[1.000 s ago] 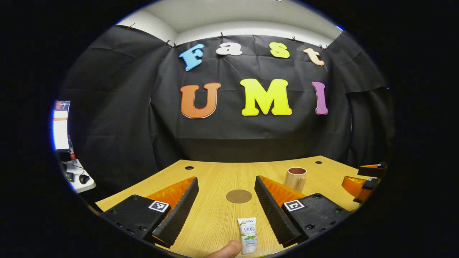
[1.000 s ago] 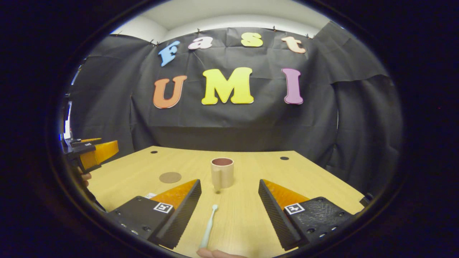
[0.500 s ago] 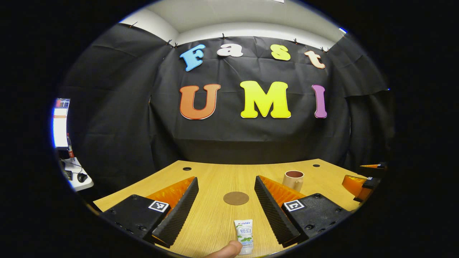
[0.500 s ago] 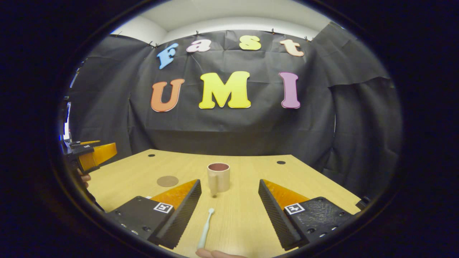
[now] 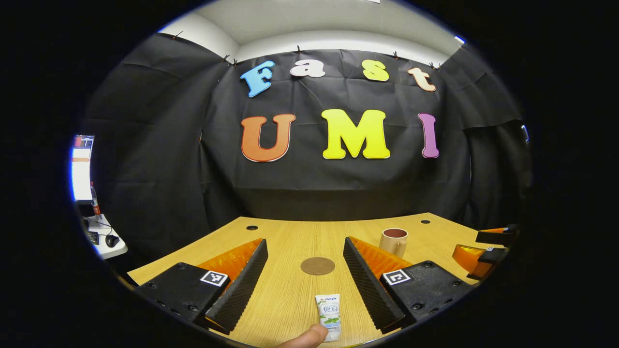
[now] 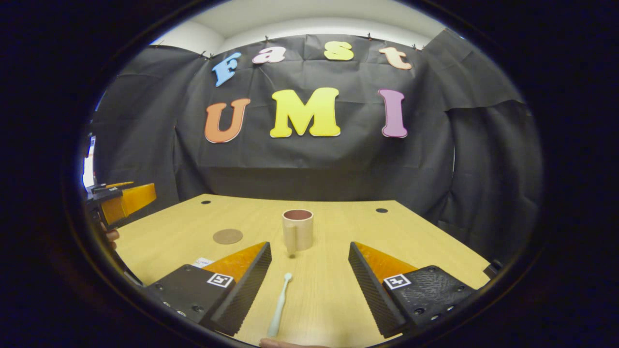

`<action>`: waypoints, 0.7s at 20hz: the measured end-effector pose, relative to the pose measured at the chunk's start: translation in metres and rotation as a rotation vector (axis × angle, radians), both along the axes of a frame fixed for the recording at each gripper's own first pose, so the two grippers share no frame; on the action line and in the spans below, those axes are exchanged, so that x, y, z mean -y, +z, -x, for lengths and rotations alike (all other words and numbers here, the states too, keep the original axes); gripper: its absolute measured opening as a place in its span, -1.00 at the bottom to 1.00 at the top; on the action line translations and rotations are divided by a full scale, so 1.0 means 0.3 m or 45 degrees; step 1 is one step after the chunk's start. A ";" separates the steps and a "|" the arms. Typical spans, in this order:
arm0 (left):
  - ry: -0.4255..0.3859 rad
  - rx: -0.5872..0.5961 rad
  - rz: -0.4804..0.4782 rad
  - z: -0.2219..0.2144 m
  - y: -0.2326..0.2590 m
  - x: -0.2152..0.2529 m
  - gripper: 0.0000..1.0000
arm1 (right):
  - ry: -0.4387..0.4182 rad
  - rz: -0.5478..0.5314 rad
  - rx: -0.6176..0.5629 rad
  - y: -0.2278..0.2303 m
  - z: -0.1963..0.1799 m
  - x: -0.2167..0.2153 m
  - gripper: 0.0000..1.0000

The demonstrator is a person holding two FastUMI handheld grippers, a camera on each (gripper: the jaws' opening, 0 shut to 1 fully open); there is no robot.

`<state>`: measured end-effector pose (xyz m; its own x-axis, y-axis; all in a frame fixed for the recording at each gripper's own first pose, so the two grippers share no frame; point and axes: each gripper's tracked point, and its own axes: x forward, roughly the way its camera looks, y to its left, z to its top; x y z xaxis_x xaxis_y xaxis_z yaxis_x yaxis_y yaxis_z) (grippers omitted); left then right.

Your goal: Put the toothbrush and toothpaste on the desktop into the cup, then pick up the cup and place it on the coaster on the desktop.

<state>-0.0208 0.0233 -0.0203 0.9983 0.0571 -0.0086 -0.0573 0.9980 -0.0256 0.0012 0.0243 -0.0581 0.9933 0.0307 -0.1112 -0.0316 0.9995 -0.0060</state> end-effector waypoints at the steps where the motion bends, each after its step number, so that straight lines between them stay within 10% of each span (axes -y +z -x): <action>1: 0.003 0.010 -0.003 0.000 0.008 0.000 0.99 | 0.007 -0.004 -0.023 -0.023 -0.009 -0.011 0.92; 14: -0.037 -0.043 0.056 0.010 -0.085 0.001 1.00 | 0.014 -0.010 -0.398 -0.362 -0.108 -0.101 0.58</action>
<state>-0.0237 0.0228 -0.0460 0.9987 0.0269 -0.0441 -0.0298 0.9972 -0.0681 0.0335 0.0545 -0.1666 0.9107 0.0434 -0.4109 -0.0414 0.9990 0.0138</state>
